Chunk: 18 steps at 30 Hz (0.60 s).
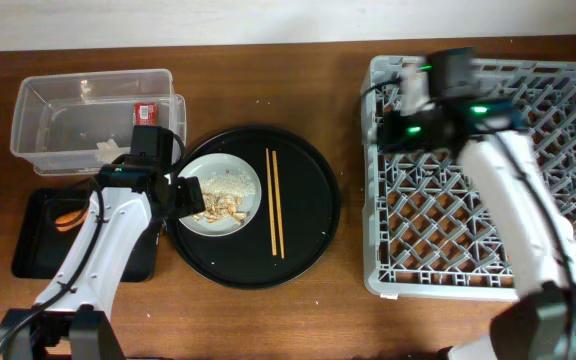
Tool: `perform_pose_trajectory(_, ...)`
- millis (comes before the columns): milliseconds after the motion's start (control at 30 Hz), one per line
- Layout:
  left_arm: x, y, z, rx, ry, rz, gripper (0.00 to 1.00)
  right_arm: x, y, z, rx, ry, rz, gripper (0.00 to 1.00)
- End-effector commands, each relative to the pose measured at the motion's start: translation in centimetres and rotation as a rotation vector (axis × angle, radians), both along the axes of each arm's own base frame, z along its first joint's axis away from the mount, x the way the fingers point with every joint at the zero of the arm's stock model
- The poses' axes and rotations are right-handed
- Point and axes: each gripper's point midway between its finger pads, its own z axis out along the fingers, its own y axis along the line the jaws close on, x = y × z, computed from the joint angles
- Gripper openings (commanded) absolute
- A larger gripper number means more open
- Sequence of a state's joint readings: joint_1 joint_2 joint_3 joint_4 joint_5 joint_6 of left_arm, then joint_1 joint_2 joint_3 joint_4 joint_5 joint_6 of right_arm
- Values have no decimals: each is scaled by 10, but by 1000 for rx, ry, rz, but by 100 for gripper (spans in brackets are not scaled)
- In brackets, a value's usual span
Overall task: Sort waste into correct bins and load items into the dishwasher rack
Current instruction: 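Carry the pink bowl right and set it in the dish rack, then grasp one wooden chopstick on the serving tray with the right gripper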
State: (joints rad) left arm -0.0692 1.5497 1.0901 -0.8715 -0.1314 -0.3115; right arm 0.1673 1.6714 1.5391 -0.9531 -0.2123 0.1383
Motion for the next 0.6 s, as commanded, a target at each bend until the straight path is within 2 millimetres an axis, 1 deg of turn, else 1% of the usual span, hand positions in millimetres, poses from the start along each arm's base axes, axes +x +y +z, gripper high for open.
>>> perform_pose_trajectory(0,-2,5,5,14,-8,23,99,-10,67,-41,13,91,172,46)
perform_pose_trajectory(33,-4,7,5,20,-3,28,99,-12,82,-53,7,107,207,46)
perform_pose_trajectory(100,-6,10,5,19,5,36,99,-16,104,-71,-6,128,256,45)
perform_pose_trajectory(133,-7,11,4,20,10,41,99,-18,121,-87,-19,143,288,45)
perform_pose_trajectory(233,-8,13,4,20,13,47,99,-23,145,-124,-103,157,328,45)
perform_pose_trajectory(300,-8,13,4,21,13,47,99,-26,155,-143,-171,152,339,45)
perform_pose_trajectory(367,-8,14,4,24,13,48,99,-31,166,-156,-214,145,361,45)
perform_pose_trajectory(467,-8,14,4,24,14,48,99,-34,172,-166,-269,131,338,45)
perform_pose_trajectory(567,-8,14,4,24,13,48,99,-36,174,-175,-282,143,307,41)
